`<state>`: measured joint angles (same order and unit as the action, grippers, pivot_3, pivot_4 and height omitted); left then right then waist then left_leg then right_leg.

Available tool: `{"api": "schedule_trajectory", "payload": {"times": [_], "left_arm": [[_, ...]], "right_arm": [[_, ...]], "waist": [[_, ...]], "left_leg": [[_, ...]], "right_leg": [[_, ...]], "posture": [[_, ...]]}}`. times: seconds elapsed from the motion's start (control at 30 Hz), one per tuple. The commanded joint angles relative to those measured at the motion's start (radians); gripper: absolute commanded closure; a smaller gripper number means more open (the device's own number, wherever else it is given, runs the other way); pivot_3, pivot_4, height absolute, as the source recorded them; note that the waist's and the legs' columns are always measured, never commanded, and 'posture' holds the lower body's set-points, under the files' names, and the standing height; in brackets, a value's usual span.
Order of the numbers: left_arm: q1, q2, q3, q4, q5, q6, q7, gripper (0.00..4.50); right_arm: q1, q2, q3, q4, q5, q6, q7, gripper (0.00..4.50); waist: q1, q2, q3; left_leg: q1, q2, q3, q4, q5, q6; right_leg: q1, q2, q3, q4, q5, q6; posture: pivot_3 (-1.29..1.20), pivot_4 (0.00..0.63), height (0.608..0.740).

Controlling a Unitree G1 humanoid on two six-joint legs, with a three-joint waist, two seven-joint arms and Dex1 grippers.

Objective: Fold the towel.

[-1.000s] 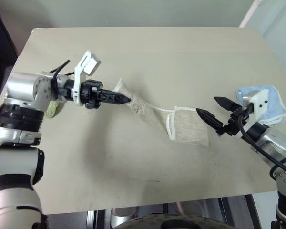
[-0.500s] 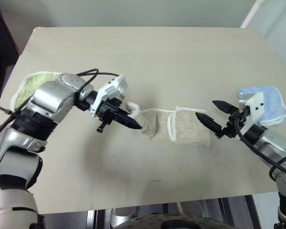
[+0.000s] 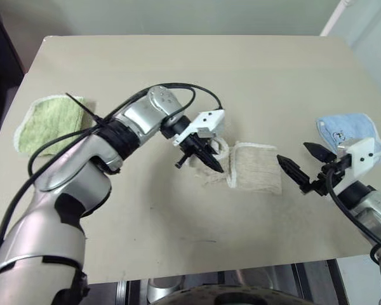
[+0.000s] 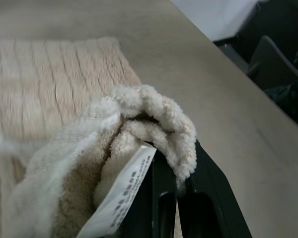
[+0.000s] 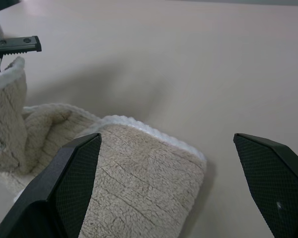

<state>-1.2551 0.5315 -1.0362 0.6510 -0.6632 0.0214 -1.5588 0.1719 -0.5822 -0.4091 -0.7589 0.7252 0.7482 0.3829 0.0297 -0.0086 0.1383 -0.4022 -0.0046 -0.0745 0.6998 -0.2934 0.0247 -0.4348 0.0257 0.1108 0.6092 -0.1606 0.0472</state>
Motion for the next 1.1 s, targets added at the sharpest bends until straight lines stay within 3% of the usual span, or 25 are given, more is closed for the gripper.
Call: {"api": "schedule_trajectory", "payload": {"times": [0.03,0.3,0.67,0.77,0.97,1.1], "left_arm": [[-0.042,-0.049,-0.027,0.022,-0.008,-0.102,-0.056,4.44],[-0.081,-0.213,-0.031,0.251,0.163,-0.368,-0.056,4.44],[-0.081,-0.380,0.032,0.346,0.196,-0.459,-0.056,4.44],[-0.092,-0.386,0.039,0.331,0.173,-0.439,-0.056,4.44],[-0.155,-0.273,-0.059,0.261,0.082,-0.367,-0.056,4.44],[-0.171,-0.289,-0.053,0.321,0.093,-0.404,-0.056,4.44]], "right_arm": [[0.026,0.009,-0.063,-0.063,0.020,-0.019,-0.033,0.00],[0.056,0.025,-0.101,-0.085,0.022,-0.020,-0.078,0.00],[0.080,0.032,-0.122,-0.103,0.040,-0.021,-0.097,0.00],[0.091,0.034,-0.137,-0.112,0.051,-0.021,-0.103,0.00],[0.116,0.033,-0.169,-0.124,0.084,-0.023,-0.114,0.00],[0.110,0.039,-0.187,-0.121,0.115,-0.028,-0.131,0.00]], "waist": [[0.001,0.000,0.000],[0.007,0.000,0.000],[0.012,0.001,0.000],[0.014,0.001,0.000],[0.017,0.001,0.000],[0.019,0.002,0.000]], "left_leg": [[0.000,0.000,0.000,0.001,0.000,0.001],[-0.002,-0.005,0.002,0.004,-0.003,0.006],[-0.004,-0.013,0.003,0.007,-0.004,0.008],[-0.006,-0.015,0.003,0.010,-0.004,0.007],[-0.008,-0.018,0.004,0.013,-0.005,0.008],[-0.009,-0.018,0.003,0.016,-0.008,0.010]], "right_leg": [[0.000,-0.001,0.000,0.000,0.000,0.001],[0.001,-0.006,0.000,0.000,-0.003,0.007],[0.001,-0.013,0.000,0.000,-0.007,0.016],[0.001,-0.015,0.001,0.000,-0.008,0.019],[0.000,-0.018,0.001,0.000,-0.009,0.023],[0.001,-0.018,0.001,0.000,-0.009,0.024]], "posture": [[0.00,0.150,0.740],[0.00,0.150,0.740],[0.00,0.150,0.740],[0.00,0.150,0.740],[0.00,0.150,0.740],[0.00,0.150,0.740]]}}
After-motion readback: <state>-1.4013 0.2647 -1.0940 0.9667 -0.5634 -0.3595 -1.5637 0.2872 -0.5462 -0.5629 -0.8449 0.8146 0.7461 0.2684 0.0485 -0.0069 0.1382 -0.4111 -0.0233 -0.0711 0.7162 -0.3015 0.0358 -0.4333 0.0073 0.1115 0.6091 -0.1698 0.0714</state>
